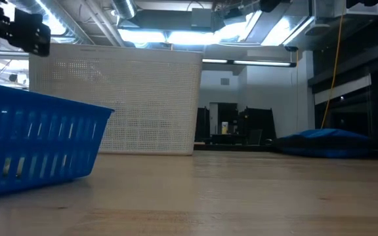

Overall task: Pick & Place Medicine items
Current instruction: Return to Home Position

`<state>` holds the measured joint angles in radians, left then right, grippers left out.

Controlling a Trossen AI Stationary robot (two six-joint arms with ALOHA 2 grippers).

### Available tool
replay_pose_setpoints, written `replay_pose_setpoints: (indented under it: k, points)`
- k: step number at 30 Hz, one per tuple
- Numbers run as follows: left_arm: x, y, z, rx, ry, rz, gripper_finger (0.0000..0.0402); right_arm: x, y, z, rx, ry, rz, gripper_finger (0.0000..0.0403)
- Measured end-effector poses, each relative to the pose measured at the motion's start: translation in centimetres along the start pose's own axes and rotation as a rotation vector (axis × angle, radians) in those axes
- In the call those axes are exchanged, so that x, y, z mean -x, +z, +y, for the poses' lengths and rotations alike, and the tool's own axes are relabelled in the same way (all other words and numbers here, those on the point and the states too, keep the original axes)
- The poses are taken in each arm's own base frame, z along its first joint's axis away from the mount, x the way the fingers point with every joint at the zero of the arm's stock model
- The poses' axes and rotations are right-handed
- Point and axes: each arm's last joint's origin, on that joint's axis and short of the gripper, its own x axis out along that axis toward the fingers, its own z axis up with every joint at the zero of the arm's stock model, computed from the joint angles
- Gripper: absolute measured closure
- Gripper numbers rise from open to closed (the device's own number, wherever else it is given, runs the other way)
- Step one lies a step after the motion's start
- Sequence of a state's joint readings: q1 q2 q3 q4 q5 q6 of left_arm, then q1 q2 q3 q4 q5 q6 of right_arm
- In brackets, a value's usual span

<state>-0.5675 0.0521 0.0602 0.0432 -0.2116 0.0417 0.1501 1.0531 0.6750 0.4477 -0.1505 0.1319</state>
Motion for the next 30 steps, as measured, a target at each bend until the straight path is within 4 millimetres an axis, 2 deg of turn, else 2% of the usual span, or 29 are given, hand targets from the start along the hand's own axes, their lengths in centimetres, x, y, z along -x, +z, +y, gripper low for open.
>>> replay_pose_setpoints:
  k: [9,16,23,30]
  points:
    - [0.0,-0.5,-0.2,-0.014,-0.046,0.055,0.0171,0.0,-0.2,0.0,-0.019,0.004,0.023,0.0136]
    - [-0.2,-1.6,-0.3,0.002,-0.067,0.045,0.0171,0.3,-1.2,0.6,0.081,0.235,0.018,0.0136]
    - [-0.2,-1.6,-0.2,-0.006,-0.035,0.047,0.0171,2.2,-5.8,0.0,0.044,0.17,-0.017,0.0136]
    - [-0.2,-1.7,-0.2,-0.017,-0.035,0.049,0.0171,6.8,-10.2,-0.1,0.048,0.109,-0.112,0.0136]
